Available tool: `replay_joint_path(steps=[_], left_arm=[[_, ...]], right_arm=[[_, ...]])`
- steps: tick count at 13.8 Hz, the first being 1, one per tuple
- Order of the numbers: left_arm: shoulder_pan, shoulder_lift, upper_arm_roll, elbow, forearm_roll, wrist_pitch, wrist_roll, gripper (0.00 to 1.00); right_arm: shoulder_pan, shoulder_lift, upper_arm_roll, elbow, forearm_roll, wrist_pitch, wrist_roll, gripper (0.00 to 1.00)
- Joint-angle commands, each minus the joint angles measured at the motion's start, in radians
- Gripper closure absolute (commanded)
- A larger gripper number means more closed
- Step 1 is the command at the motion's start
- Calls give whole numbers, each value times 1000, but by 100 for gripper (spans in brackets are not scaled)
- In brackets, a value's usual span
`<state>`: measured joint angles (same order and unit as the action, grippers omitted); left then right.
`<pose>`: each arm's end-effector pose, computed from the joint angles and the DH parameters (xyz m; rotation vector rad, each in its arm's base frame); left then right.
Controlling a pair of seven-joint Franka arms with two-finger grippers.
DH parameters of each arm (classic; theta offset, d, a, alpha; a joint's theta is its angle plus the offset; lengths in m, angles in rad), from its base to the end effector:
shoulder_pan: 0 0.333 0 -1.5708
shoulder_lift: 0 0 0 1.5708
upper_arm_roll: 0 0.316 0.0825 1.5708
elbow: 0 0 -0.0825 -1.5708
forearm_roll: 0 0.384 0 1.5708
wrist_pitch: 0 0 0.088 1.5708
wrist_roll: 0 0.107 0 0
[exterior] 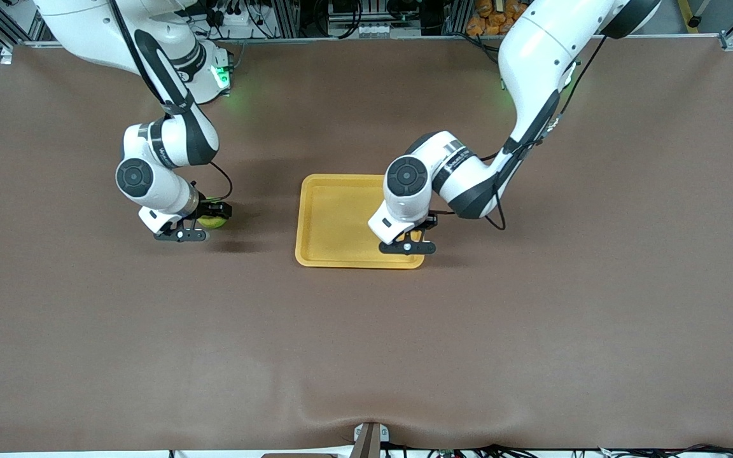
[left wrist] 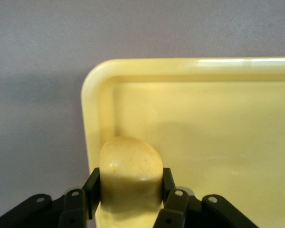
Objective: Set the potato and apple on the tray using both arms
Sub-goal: 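Carry the potato and the apple over the yellow tray with both grippers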
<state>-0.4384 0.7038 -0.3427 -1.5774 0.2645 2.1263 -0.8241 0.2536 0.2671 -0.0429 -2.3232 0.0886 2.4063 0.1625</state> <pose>0.5171 -0.4523 0.2345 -3.0665 0.0703 0.1215 0.4903 0.1048 0.2110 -3.1205 0.0351 0.2939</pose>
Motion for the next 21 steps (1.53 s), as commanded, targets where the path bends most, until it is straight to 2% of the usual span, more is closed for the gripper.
replay_joint_path(steps=[1, 3, 5, 7, 8, 9, 10, 14, 17, 21], left_arm=[[-31, 34, 14, 50, 25, -20, -30, 100], [-40, 46, 22, 53, 39, -19, -32, 100], [-43, 59, 22, 53, 44, -16, -52, 100], [-45, 65, 22, 53, 44, -16, -58, 96], [-45, 65, 22, 53, 44, -16, -59, 89], [-43, 65, 22, 53, 44, -16, -59, 64], [-45, 65, 22, 53, 53, -14, -61, 1], [-43, 60, 22, 54, 87, -14, -61, 0], [-26, 19, 22, 54, 85, -26, -63, 0], [76, -76, 16, 53, 79, -48, -46, 0]], right_arm=[[7, -38, -3, 73, 10, -129, 2, 100], [7, -39, -3, 126, 10, -206, 9, 100], [10, -38, -3, 136, 10, -217, 11, 100], [12, -45, -2, 137, 10, -219, 11, 100], [24, -51, 0, 140, 10, -219, 12, 100], [50, -52, -2, 146, 11, -223, 14, 100], [67, -51, -2, 159, 11, -226, 32, 100], [144, -43, -2, 226, 11, -280, 166, 100], [212, -35, -2, 277, 11, -289, 271, 100], [301, 9, -3, 338, 11, -289, 371, 100]])
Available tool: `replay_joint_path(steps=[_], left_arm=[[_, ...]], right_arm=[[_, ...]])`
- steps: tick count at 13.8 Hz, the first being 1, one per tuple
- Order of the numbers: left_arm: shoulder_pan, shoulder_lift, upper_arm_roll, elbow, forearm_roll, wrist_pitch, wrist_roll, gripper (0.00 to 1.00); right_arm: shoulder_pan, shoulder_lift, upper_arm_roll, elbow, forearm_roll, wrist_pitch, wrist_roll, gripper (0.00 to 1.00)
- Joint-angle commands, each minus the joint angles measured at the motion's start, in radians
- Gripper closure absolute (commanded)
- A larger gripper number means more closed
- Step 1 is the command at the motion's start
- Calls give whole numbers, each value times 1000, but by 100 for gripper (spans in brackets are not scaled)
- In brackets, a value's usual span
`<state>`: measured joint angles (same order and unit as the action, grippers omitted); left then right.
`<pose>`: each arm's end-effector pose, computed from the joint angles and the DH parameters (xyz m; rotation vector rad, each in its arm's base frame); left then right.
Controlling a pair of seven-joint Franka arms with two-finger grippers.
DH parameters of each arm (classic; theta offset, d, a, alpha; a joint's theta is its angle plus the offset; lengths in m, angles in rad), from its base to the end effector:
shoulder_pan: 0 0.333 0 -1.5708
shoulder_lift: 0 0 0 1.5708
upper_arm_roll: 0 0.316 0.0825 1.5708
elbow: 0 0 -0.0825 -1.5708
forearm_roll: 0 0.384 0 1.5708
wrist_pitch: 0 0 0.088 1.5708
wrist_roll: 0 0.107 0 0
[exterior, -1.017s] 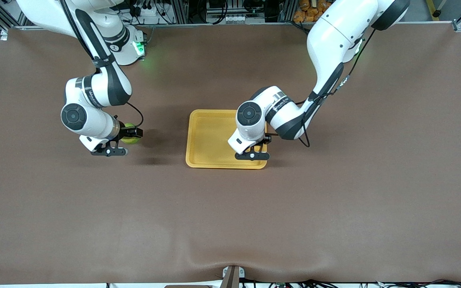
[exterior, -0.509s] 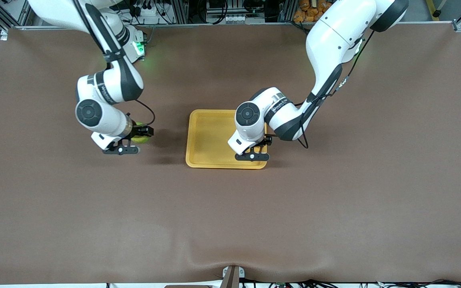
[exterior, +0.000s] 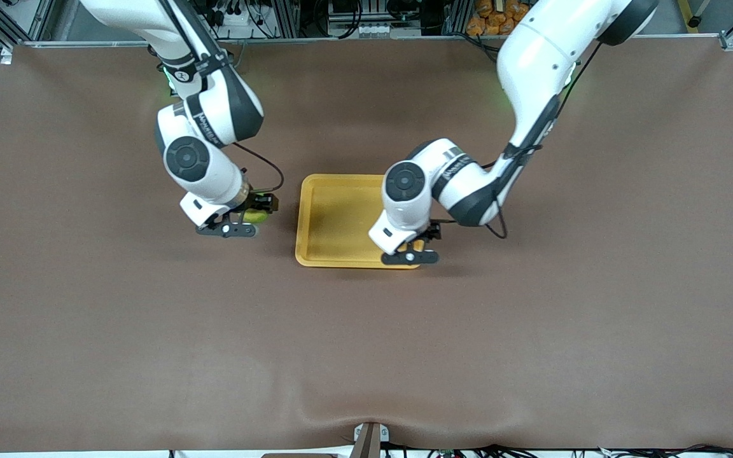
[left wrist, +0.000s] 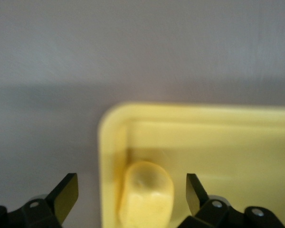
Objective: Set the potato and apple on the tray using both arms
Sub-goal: 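Carry the potato and the apple over the yellow tray with both grippers, then open the left gripper to drop the potato while the right gripper lowers the apple, then release the apple onto the tray with the right gripper while the left gripper withdraws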
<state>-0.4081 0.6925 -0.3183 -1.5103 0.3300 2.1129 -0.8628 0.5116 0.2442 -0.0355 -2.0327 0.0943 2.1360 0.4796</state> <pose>0.5597 -0.4290 0.2668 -3.0545 -0.0334 -0.0299 0.5084 0.2673 0.3152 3.1259 -0.0925 -0.2439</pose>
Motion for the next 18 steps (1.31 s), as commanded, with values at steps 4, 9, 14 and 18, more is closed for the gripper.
replay_joint_path(steps=[4, 9, 14, 18], left_arm=[[173, -174, -25, -16, -70, -112, 72, 0], [337, -323, -27, -13, -196, -310, 239, 0], [435, -439, -27, -11, -201, -457, 385, 0], [471, -531, -19, 1, -210, -556, 485, 0]], right_arm=[[117, 110, -11, 110, 7, -8, 160, 100], [189, 210, -11, 169, 7, 54, 264, 100], [231, 290, -11, 180, 7, 146, 333, 100], [232, 331, -11, 218, 7, 156, 356, 100]])
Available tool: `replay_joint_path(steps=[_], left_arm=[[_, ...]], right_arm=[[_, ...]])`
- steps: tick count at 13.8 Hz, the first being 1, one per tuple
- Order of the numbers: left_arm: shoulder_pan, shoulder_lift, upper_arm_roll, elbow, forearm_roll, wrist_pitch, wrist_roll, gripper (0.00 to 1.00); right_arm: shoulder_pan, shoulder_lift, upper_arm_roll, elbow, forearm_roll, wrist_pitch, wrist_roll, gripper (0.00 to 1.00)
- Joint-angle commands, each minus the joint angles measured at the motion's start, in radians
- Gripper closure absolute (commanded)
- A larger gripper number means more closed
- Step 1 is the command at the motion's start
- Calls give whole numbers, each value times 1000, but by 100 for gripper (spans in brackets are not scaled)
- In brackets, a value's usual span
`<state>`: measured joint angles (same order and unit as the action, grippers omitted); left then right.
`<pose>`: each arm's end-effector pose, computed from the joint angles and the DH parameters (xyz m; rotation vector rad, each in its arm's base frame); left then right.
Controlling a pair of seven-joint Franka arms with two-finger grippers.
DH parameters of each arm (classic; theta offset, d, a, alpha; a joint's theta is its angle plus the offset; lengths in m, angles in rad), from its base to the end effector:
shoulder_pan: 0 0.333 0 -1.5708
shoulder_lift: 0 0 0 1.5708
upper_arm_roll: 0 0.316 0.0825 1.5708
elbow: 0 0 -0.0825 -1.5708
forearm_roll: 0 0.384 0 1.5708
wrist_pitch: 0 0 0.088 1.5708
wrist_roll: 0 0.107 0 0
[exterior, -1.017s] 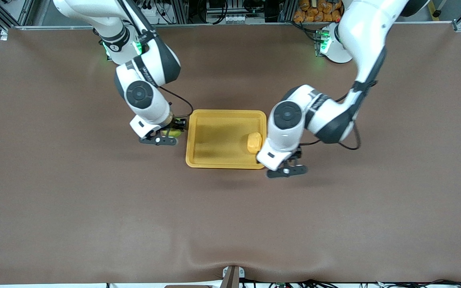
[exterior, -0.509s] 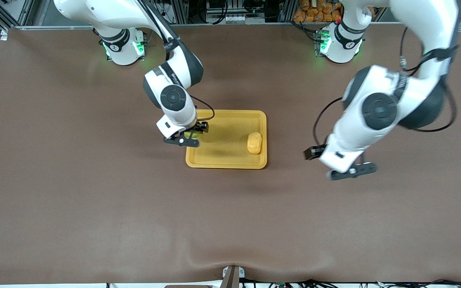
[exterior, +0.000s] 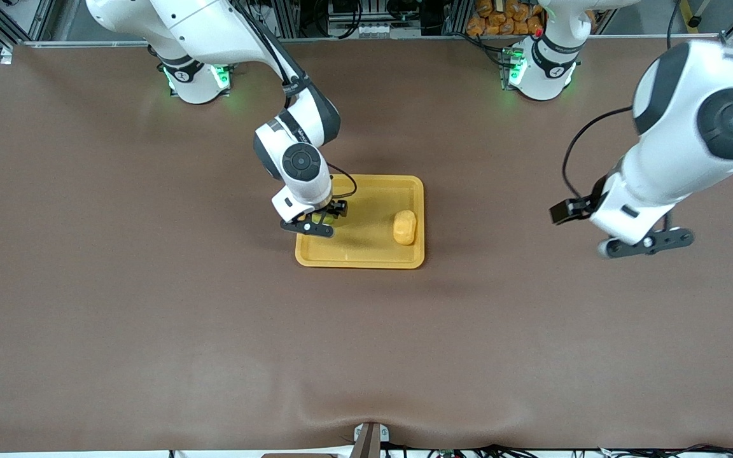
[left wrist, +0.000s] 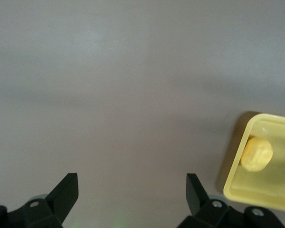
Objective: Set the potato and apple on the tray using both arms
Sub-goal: 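Release the apple onto the tray with the right gripper while the left gripper withdraws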
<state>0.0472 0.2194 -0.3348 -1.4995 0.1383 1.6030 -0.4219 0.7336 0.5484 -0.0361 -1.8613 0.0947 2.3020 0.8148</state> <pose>0.5982 -0.1418 0.5386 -3.0356 -0.1921 0.1130 0.4803 0.4065 0.2135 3.0859 -0.2786 -0.1715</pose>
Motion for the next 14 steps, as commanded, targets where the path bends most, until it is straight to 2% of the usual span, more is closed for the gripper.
replay_joint_path(steps=[1, 3, 4, 5, 10, 14], left_arm=[[19, -78, 0, -8, -19, -64, 67, 0], [45, -110, -1, -2, -19, -87, 101, 0], [46, -127, 0, -2, -19, -89, 109, 0], [59, -141, 0, -4, -19, -94, 124, 0], [88, -186, 2, -7, -19, -115, 187, 0], [108, -204, 0, -5, -19, -130, 204, 0]], right_arm=[[10, 33, -10, 48, 5, -10, 21, 100], [10, 50, -10, 54, 3, -9, 20, 82], [10, 57, -10, 57, 6, -7, 24, 9], [10, 59, -10, 62, 7, -4, 33, 0], [-2, 48, -10, 91, 5, -39, 40, 0], [-10, 18, -18, 157, 2, -215, 33, 0]])
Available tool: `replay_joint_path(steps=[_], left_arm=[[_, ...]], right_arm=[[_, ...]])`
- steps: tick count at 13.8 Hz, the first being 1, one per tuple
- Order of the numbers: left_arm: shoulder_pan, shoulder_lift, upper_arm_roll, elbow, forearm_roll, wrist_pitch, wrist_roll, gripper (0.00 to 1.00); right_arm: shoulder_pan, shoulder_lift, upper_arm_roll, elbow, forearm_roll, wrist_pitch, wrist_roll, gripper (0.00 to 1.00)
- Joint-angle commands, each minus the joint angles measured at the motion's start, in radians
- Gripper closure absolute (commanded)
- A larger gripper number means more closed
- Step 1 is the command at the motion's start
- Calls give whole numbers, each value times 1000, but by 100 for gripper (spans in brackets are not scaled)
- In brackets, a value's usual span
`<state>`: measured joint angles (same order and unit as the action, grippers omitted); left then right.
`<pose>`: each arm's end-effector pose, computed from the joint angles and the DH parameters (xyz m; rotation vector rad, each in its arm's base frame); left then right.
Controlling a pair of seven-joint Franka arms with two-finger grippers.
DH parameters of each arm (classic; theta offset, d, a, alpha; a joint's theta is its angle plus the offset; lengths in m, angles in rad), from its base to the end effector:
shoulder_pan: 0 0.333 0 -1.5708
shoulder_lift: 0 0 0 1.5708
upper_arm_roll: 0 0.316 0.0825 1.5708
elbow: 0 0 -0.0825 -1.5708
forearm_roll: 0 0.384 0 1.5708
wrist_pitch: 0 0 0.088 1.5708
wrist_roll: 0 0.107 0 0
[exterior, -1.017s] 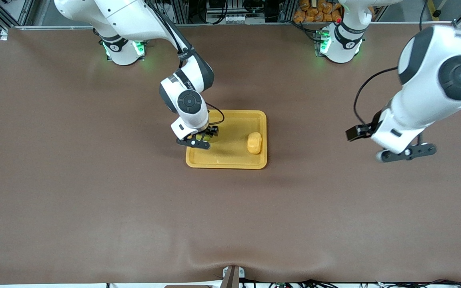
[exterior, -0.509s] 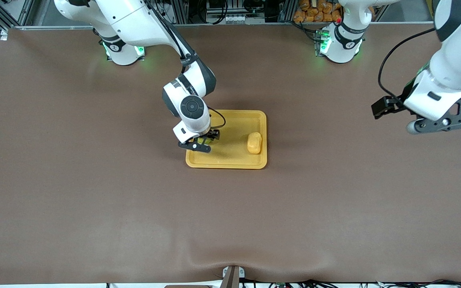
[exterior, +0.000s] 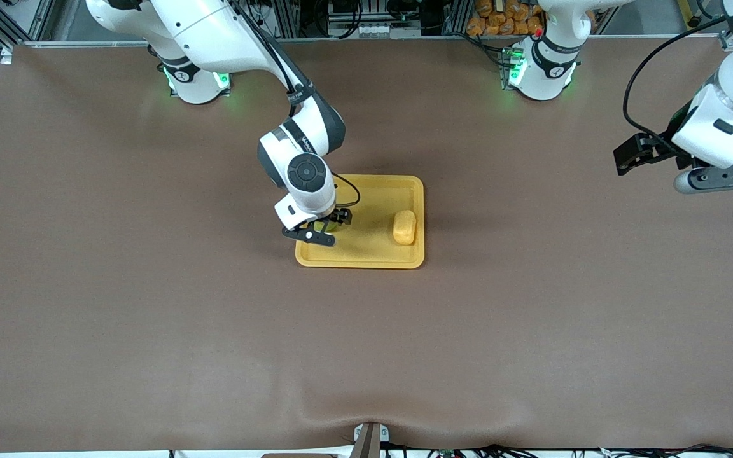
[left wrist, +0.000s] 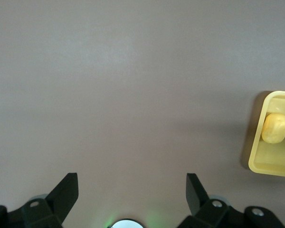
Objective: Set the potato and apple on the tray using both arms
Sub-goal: 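Release the apple onto the tray with the right gripper while the left gripper withdraws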
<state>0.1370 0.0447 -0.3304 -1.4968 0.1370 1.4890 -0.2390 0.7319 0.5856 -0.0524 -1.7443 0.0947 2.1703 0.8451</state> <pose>0.5529 -0.0879 0.6294 -3.0101 -0.0803 0.0342 0.5008 0.4126 0.2272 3.0381 -0.3338 -0.2219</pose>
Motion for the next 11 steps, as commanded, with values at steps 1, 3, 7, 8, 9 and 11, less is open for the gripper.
replay_joint_path(steps=[1, 3, 7, 8, 9, 11], left_arm=[[19, -34, -4, -8, -17, -16, 23, 0], [19, -35, -4, -6, -17, -16, 26, 0], [-88, -68, 115, -16, -17, -18, 90, 0], [-100, -81, 141, -25, -19, -18, 134, 0], [-114, -89, 164, -31, -34, -19, 139, 0], [-128, -109, 194, -46, -62, -33, 136, 0]], right_arm=[[-17, -23, -1, 57, -3, -116, -1, 0], [-37, -39, -1, 91, -3, -173, -17, 0], [-86, -87, -1, 143, -3, -227, -27, 0], [-100, -87, -1, 184, -1, -277, -41, 0], [-118, -86, -1, 224, 2, -332, -61, 0], [-141, -86, -1, 279, 5, -380, -80, 0]])
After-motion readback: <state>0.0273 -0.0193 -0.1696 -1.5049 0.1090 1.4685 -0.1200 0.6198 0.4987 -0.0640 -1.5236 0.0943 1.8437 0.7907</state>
